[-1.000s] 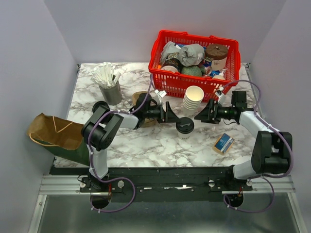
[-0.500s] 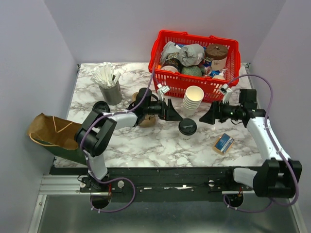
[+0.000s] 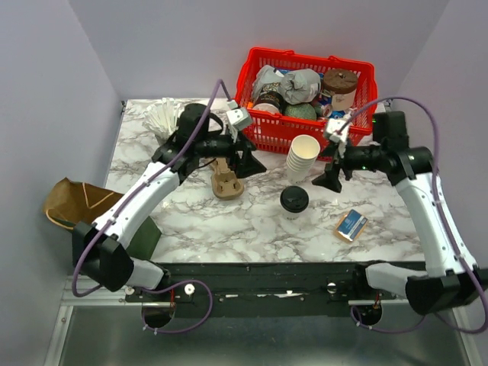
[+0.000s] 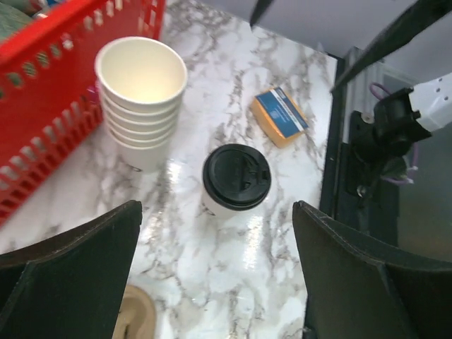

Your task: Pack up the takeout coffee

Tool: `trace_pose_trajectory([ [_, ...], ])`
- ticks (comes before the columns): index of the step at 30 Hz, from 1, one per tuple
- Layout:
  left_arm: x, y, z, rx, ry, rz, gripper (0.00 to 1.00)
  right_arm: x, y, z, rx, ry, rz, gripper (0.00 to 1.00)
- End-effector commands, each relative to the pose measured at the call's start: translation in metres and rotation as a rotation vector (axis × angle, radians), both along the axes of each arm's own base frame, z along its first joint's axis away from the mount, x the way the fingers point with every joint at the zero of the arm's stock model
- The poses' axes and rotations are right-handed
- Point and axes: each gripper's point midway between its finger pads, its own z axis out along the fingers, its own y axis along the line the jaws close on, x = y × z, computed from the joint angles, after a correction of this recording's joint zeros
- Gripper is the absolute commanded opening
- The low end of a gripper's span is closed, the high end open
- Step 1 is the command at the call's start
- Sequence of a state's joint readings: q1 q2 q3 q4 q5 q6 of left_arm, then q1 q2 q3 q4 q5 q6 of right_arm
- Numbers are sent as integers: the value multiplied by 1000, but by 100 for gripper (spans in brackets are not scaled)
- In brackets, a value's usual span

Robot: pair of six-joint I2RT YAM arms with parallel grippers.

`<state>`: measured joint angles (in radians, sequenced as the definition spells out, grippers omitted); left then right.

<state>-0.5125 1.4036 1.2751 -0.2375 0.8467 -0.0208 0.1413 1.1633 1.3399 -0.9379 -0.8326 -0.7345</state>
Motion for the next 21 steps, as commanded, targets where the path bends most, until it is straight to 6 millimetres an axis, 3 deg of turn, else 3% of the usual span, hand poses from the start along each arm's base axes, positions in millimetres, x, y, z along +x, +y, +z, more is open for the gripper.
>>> trace_pose_trajectory([
  [1, 6, 28, 15, 14, -90, 111, 95, -35, 0, -44, -294, 80, 278, 95],
  [8, 24, 69, 13, 41, -43, 264, 95, -19, 16, -64, -405, -35, 525, 100],
  [12, 33, 89, 24, 73, -75, 311, 95, -15, 25, -74, -459, -137, 658, 100],
  [15, 35, 96, 31, 111, -169, 307, 96, -16, 35, -85, -500, -128, 719, 100],
  [16, 36, 96, 33, 102, -167, 315, 96, -13, 36, -94, -541, -97, 734, 100],
  [21, 41, 105, 34, -5, -105, 354, 96, -9, 46, -103, -585, -20, 756, 100],
])
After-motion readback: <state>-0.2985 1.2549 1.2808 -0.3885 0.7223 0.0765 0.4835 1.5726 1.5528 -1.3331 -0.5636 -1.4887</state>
